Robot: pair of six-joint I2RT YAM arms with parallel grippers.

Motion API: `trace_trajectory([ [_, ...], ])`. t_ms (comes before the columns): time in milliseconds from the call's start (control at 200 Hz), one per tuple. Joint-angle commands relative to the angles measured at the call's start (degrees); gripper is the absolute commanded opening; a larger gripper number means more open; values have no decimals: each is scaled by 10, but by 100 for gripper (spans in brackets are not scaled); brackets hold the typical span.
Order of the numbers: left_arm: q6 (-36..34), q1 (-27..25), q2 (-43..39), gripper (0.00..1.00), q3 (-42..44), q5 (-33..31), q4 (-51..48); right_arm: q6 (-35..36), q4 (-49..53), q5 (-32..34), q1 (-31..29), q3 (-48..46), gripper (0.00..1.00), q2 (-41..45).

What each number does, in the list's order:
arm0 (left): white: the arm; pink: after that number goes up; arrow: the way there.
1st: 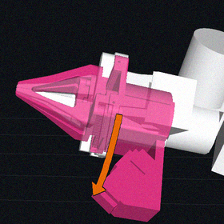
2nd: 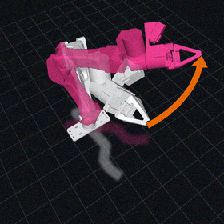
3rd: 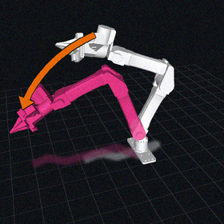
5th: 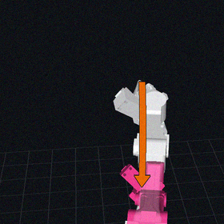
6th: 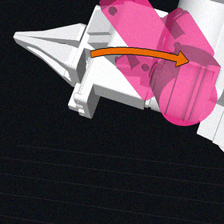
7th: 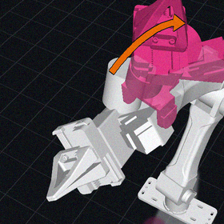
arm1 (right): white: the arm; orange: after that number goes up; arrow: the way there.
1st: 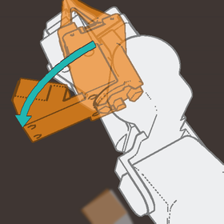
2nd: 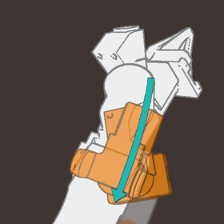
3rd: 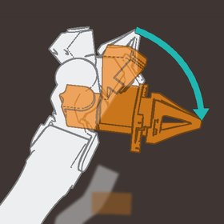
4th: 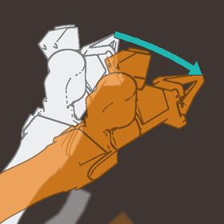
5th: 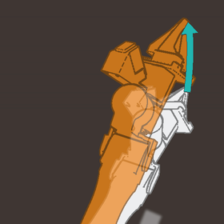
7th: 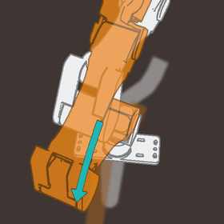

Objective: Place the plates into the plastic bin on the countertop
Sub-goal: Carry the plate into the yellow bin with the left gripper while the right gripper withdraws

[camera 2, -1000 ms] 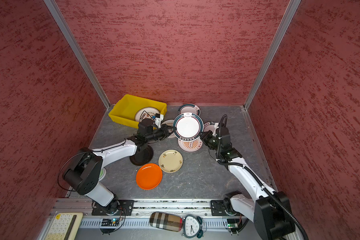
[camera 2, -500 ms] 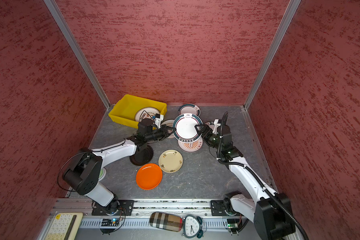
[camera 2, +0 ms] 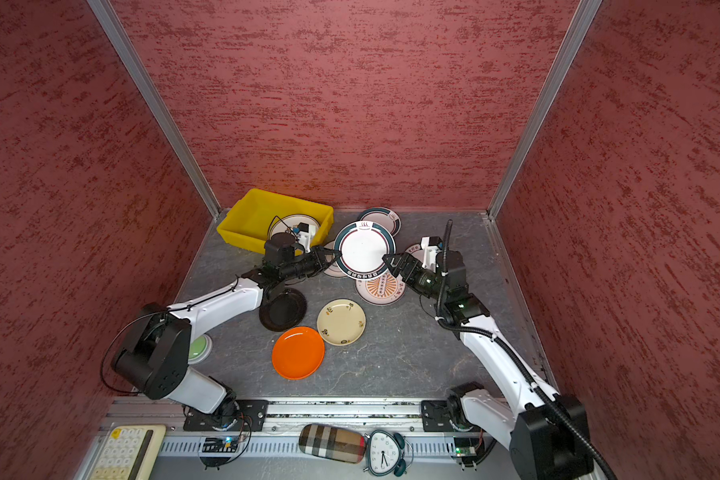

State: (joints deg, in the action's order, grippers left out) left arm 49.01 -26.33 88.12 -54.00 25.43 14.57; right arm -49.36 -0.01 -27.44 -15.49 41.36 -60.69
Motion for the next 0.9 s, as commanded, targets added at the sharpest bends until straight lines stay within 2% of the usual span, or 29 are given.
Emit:
trace_trajectory([
  [0,-10,21,-29,0,9,-1,20,19,18,-8,0,4,99,10],
  [205,-31,70,-67,0,24,-29,-10,31,34,-6,1,7,99,16],
  [436,-60,133,-103,0,27,-57,-56,8,-11,-16,1,-29,99,38],
  [716,-91,194,-109,0,-12,-88,-128,23,4,-14,2,-39,99,64],
  [892,-102,215,-105,0,-37,-111,-153,14,-16,0,2,-81,99,102],
])
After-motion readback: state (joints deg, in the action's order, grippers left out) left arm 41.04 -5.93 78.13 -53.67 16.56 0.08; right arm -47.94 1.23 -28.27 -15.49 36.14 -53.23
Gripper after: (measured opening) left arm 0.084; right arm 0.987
